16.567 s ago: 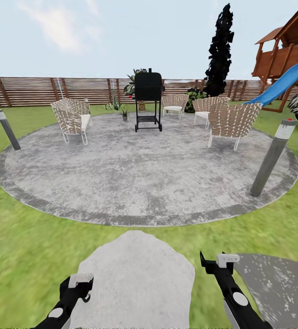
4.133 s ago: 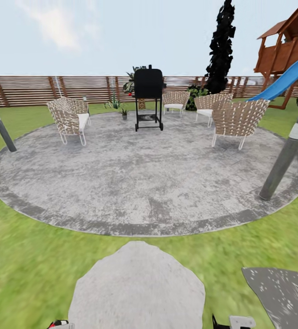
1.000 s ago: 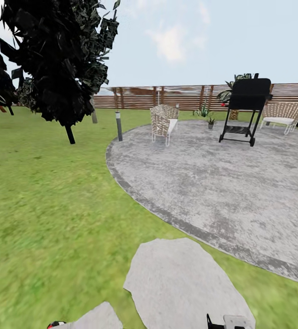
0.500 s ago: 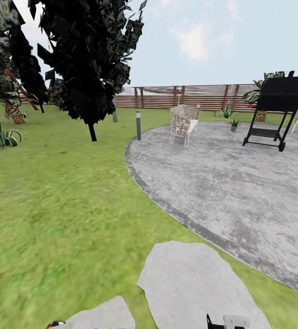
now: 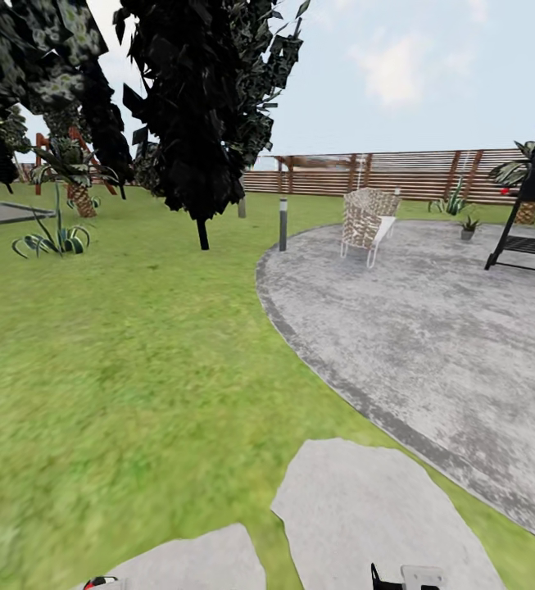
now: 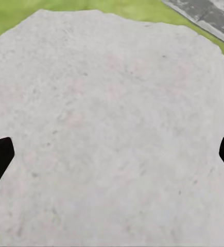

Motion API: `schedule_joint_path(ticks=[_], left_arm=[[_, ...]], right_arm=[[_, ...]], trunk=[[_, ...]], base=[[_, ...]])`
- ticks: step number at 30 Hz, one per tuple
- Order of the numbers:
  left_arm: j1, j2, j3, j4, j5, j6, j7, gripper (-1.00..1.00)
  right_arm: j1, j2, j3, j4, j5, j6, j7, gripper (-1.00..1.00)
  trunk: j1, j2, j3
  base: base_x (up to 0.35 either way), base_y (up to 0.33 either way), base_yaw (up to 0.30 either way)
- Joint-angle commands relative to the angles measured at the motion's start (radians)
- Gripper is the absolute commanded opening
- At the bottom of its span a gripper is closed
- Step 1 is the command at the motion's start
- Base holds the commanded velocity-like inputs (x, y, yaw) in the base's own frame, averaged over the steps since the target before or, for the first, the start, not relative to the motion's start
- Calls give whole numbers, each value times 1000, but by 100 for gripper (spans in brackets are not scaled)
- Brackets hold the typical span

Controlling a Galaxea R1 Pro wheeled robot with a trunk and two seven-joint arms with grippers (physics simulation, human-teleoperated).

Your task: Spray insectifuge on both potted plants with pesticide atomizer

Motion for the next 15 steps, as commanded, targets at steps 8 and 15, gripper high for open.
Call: schedule_joint_path(ticks=[8, 15], left_arm=[[-1, 1, -1, 1, 7, -3, 0, -100], [-1, 1, -1, 1, 8, -3, 0, -100]], right_arm=[[0, 0, -5, 1, 6, -3, -2, 100], [0, 0, -5, 1, 6, -3, -2, 100]], trunk=[[0, 0, -1], [0, 0, -1]], base=[[-79, 234, 278], [-48, 295, 278]])
